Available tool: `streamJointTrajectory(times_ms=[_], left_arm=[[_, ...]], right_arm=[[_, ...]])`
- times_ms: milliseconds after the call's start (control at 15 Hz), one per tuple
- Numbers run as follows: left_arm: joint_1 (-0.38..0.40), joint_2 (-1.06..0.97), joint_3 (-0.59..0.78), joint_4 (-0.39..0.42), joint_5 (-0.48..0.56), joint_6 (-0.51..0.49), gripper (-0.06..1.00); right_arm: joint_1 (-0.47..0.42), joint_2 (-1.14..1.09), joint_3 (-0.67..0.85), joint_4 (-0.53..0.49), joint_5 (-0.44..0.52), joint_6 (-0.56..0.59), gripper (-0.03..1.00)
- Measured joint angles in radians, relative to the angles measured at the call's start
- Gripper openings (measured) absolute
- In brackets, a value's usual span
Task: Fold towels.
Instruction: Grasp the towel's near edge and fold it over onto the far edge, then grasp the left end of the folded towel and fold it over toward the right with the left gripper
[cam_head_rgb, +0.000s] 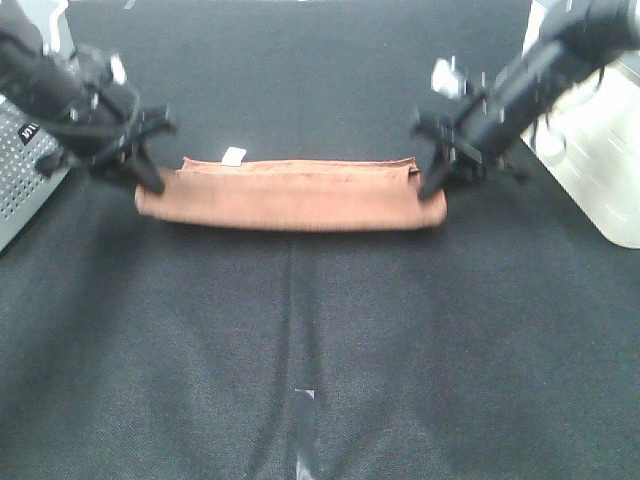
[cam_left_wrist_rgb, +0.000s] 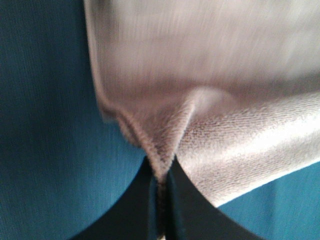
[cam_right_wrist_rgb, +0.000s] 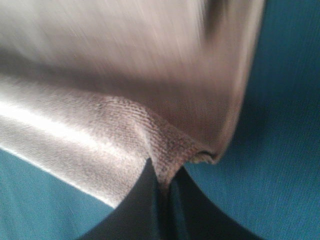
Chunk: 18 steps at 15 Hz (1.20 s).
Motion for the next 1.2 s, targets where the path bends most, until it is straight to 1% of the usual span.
streamJointTrajectory(times_ms=[133,333,467,600,733,800,867,933,1000,1067,1133,1200], left_arm=[[0.0,0.0,-0.037,0.005,-0.068,-0.018,0.01],[0.0,0.025,-0.061,0.012,-0.184,-0.02,0.01],[0.0,0.081,-0.071,0.016,-0.234,-0.02,0.01],[0.0,0.138,-0.102,0.019,-0.252,-0.02,0.01],[0.0,0.172,-0.138,0.019,-0.255,-0.02,0.06],[0.0,0.179,-0.147,0.016,-0.256,-0.02,0.13],[0.0,0.181,-0.15,0.013,-0.258,-0.02,0.23],[0.0,0.181,-0.15,0.007,-0.261,-0.02,0.44],[0.0,0.181,-0.15,0.007,-0.261,-0.02,0.51],[0.0,0.181,-0.15,0.006,-0.261,-0.02,0.67],[0.0,0.181,-0.15,0.008,-0.26,-0.02,0.73],[0.0,0.181,-0.15,0.022,-0.255,-0.02,0.75]], right_arm=[[0.0,0.037,-0.132,-0.008,0.025,0.024,0.0],[0.0,0.156,-0.318,-0.015,0.059,0.049,0.0],[0.0,0.205,-0.367,-0.015,0.052,0.053,0.0],[0.0,0.237,-0.374,-0.016,0.025,0.053,0.0],[0.0,0.252,-0.374,-0.016,0.005,0.053,0.0],[0.0,0.252,-0.375,-0.016,0.0,0.053,0.03],[0.0,0.252,-0.376,-0.012,-0.001,0.053,0.1],[0.0,0.252,-0.376,-0.008,-0.001,0.053,0.31],[0.0,0.252,-0.376,-0.007,0.0,0.056,0.4],[0.0,0.252,-0.377,-0.007,0.007,0.068,0.63],[0.0,0.252,-0.383,-0.013,0.027,0.075,0.72],[0.0,0.252,-0.395,-0.021,0.047,0.079,0.77]])
